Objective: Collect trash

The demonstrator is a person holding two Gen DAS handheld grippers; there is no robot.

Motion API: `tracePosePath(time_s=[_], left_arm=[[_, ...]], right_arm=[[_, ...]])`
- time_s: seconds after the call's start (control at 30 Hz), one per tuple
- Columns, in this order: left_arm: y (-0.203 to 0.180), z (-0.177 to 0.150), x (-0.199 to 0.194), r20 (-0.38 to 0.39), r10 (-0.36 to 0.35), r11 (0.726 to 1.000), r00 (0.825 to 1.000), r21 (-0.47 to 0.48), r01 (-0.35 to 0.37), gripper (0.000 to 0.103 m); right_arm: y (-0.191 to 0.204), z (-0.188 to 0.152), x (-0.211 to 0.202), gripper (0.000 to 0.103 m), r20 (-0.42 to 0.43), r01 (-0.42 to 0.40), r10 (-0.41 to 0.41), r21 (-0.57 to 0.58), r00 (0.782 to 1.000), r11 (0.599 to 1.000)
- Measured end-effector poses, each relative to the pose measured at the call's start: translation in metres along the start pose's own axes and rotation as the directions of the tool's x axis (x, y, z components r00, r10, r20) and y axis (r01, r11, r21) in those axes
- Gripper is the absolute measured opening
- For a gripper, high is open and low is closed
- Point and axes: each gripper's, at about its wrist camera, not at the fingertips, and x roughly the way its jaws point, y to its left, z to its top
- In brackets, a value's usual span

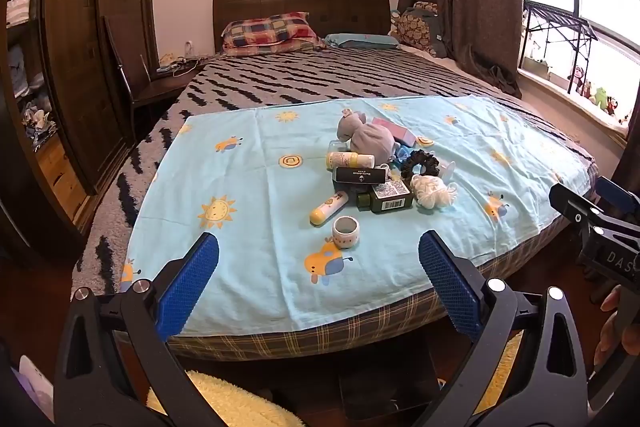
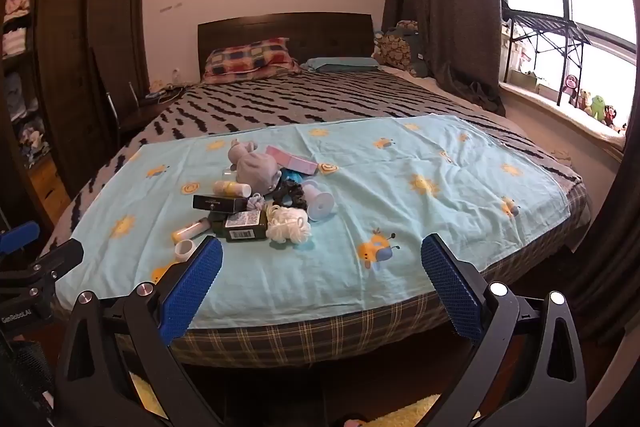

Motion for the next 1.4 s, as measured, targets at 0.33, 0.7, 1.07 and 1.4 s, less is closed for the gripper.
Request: tracePosePath(time_s=[0.33,0.7,1.07,1.4], left_arm=[[0.0001,0.0002,-0.0004,0.005,-0.003,1.0,1.0,-0.005,0.003,0.095],[-0.0031,0.0081,-0.0016,0.011,0.005,1.0,1.0,-0.013,-0.005,0.095],[0.0015,0.0057,-0.007,0.027,0.001,1.0,1.0,-0.019,-0.001,0.095],[0.0025,0.0088,-0.0087,0.037,0.002,1.0,0.999,-0.023,-0.002,0.095]], right_arm=[[0.0002,0.0003,0.0005,0.1,-0.001,0.001,-0.001,-0.002,1.0,1.0],[0.0021,-0.0019,-0.0003,0.1,0.004,0.001,-0.001,-0.002,1.0,1.0],[0.0052,0.0035,-0.0016,0.1,0.01,-0.006,0.006,-0.014,1.0,1.0],[0.0077,0.0071,-0.0035,0.1,0.016,-0.011,0.011,-0.02,1.0,1.0]])
